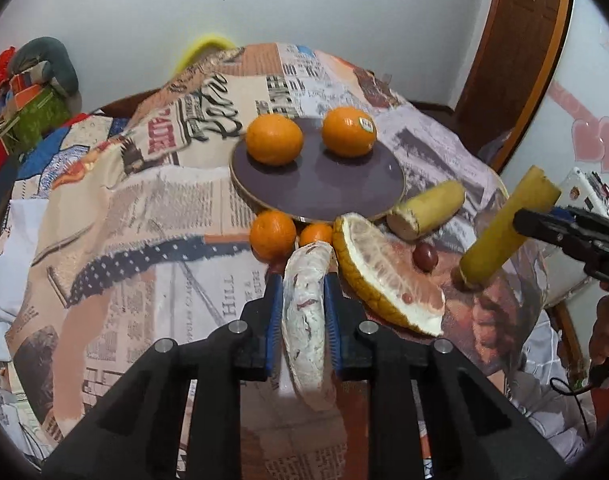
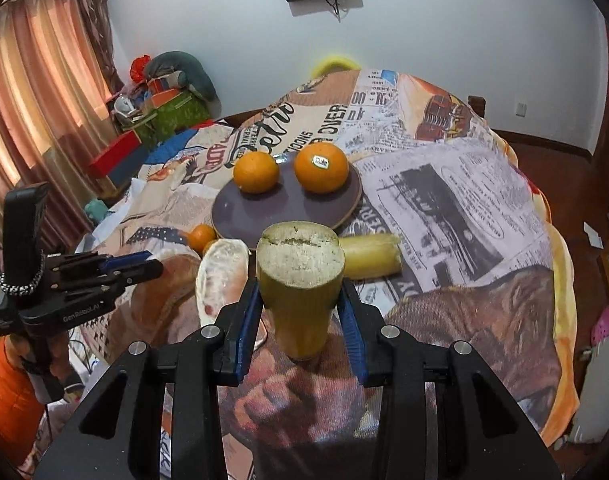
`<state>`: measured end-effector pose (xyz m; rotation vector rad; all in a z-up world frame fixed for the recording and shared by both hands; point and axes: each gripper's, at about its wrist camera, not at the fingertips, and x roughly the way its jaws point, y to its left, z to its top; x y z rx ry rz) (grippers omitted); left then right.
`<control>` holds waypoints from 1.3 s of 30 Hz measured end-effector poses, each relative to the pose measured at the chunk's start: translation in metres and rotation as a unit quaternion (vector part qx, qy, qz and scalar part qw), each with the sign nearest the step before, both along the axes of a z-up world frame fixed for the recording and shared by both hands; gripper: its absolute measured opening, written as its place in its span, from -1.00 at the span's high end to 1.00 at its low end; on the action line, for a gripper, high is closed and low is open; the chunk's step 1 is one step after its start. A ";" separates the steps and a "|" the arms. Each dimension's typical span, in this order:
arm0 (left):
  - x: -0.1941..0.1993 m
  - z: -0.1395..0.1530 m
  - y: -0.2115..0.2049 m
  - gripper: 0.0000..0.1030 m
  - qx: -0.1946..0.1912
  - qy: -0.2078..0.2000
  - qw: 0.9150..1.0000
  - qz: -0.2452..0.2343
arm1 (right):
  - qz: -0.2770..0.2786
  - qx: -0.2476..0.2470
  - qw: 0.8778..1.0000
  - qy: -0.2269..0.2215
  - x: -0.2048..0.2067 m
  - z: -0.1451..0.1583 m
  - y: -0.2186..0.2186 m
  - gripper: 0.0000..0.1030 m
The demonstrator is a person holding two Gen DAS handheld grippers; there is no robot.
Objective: Organize fruits
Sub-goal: 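Lift and carry the pomelo segment and yellow cylinder toward the plate with both tools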
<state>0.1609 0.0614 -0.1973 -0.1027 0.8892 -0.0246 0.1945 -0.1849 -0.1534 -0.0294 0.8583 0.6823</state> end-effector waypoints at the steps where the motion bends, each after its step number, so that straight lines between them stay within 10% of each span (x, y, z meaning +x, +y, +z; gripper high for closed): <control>1: 0.000 0.005 0.001 0.61 -0.002 -0.007 1.000 0.002 | 0.001 0.001 1.000 -0.002 0.001 0.001 0.001 0.32; 19: 0.039 0.048 0.010 0.61 -0.002 -0.076 0.997 0.002 | 0.011 0.016 0.999 -0.045 0.029 0.029 0.022 0.32; 39: 0.119 0.027 0.026 0.61 -0.021 -0.071 0.997 0.003 | 0.065 -0.002 0.998 -0.021 0.089 -0.003 0.076 0.32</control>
